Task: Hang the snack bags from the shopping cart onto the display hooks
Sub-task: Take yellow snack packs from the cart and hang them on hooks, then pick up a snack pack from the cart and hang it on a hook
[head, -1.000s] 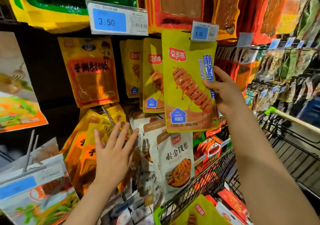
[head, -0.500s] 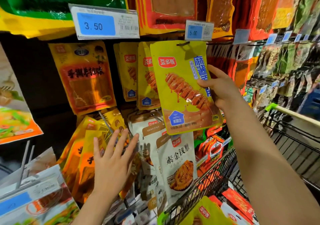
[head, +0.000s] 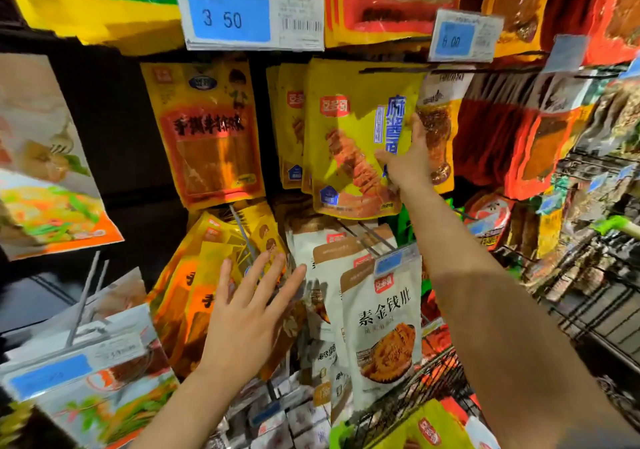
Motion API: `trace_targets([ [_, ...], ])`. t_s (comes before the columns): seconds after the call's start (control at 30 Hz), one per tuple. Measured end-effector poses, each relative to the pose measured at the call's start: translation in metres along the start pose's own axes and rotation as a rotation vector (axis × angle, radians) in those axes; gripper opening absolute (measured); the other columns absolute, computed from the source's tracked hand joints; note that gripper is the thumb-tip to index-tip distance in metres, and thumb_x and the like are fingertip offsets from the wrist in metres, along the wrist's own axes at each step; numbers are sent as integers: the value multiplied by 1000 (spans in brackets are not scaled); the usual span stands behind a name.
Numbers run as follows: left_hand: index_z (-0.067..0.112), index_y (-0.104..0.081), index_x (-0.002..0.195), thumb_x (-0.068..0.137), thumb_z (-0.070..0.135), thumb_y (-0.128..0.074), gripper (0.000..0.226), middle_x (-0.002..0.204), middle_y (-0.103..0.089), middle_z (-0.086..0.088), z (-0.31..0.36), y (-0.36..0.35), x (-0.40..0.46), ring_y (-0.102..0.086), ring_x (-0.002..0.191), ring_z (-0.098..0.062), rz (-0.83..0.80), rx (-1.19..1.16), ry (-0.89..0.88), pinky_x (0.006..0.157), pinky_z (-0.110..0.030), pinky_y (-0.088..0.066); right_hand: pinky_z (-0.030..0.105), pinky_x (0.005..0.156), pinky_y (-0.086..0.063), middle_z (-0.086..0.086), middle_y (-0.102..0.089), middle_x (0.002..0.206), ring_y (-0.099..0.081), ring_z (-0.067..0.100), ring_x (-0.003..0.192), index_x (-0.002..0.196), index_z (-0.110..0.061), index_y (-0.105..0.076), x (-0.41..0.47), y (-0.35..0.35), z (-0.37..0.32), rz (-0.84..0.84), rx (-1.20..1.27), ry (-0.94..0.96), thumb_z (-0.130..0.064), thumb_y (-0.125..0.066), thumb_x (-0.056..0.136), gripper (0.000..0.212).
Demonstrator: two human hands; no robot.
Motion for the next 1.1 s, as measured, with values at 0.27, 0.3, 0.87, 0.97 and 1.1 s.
trace_targets([
  [0.27, 24, -41, 145, 77, 20, -70, 74, 148, -43, -11, 5, 14, -2, -31, 140, -31, 15, -41, 41, 112, -62, 0, 26, 105, -36, -1, -37, 150, -38, 14, 134, 146, -23, -35, -91, 50, 22, -36, -13, 76, -13, -68, 87, 69],
  [0.3, 24, -42, 145, 79, 22, -64, 69, 149, -42, -12, 12, 17, -4, -29, 141, -31, 40, -60, 10, 113, -61, 1, 30, 105, -39, 2, -40, 147, -42, 17, 132, 145, -20, -37, -109, 58, 35, -35, 7, 60, -11, -68, 87, 67],
  [0.87, 22, -24, 150, 95, 28, -56, 64, 156, -27, -4, 271, -147, -96, -36, 137, -30, -1156, -974, -42, 109, -32, -30, 23, 56, -38, 4, -54, 89, -55, 10, 69, 122, -18, -51, -405, 167, 349, 302, 104, -1079, -7, -69, 84, 44],
  [0.97, 24, -20, 151, 91, 31, -62, 74, 152, -32, -11, 294, -184, -125, -54, 119, -38, -1374, -852, 13, 99, -41, -44, 33, 63, -44, 4, -61, 79, -58, 8, 55, 97, -22, -60, -454, 148, 403, 289, 202, -1249, -18, -77, 68, 34],
  [1.1, 16, -27, 148, 88, 26, -66, 72, 144, -39, -17, 309, -214, -139, -45, 128, -30, -1423, -771, 84, 98, -31, -38, 32, 57, -50, 5, -63, 93, -64, 22, 84, 117, -25, -52, -474, 130, 426, 361, 264, -1414, -20, -73, 82, 42],
])
Point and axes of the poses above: each hand's wrist, its own x-axis towards the middle knuckle, its own y-axis out of the back of the hand, z = x × y, the point moved 6 cm from there along x, towards the middle knuckle
